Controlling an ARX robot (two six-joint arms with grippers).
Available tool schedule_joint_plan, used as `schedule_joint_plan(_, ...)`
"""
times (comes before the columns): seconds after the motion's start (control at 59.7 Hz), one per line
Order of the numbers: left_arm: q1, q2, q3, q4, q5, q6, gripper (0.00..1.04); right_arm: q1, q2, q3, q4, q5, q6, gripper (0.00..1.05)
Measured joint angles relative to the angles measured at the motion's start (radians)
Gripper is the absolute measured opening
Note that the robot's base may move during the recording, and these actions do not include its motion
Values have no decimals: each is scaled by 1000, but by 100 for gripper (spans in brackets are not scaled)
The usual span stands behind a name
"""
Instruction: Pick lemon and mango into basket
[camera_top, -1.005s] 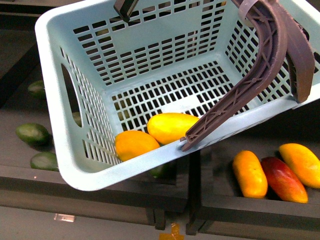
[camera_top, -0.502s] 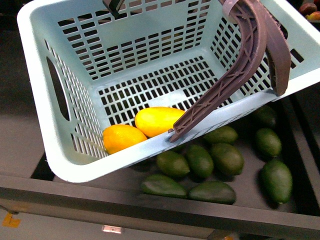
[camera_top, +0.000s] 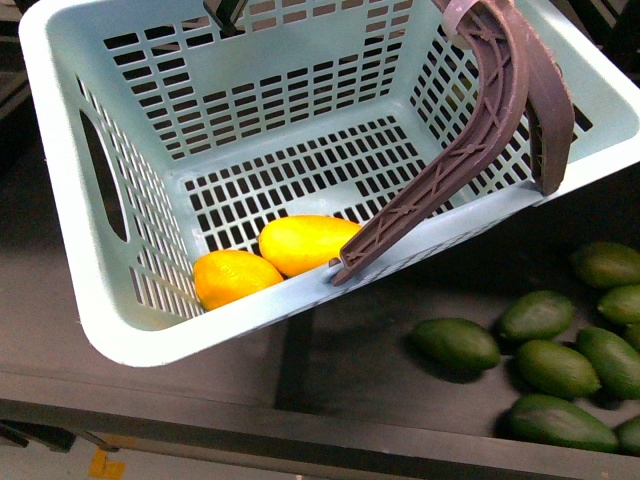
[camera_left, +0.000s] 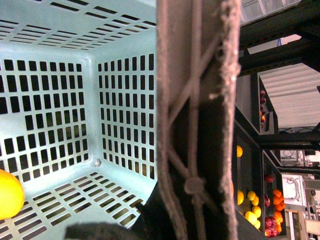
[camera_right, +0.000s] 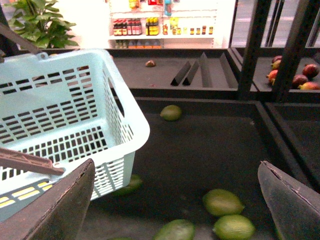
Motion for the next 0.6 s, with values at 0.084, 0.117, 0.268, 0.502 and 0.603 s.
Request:
schedule_joint_plan(0.084, 0, 0, 0, 0, 0, -1, 4, 0, 0, 0, 0, 0, 0, 96)
schedule_joint_plan(0.117, 0, 0, 0, 0, 4, -5, 4, 0, 0, 0, 1, 1, 0, 96)
schedule_joint_plan(0.268, 6, 0, 0, 0, 0, 2, 4, -2, 0, 0, 0, -4, 0, 96)
schedule_joint_plan(0.502, 18, 0, 0, 0, -25, 30, 4, -2, 0, 0, 0, -6, 0, 96)
schedule_joint_plan(0.603, 10, 0, 0, 0, -3, 10, 4, -2, 0, 0, 0, -5, 0, 96)
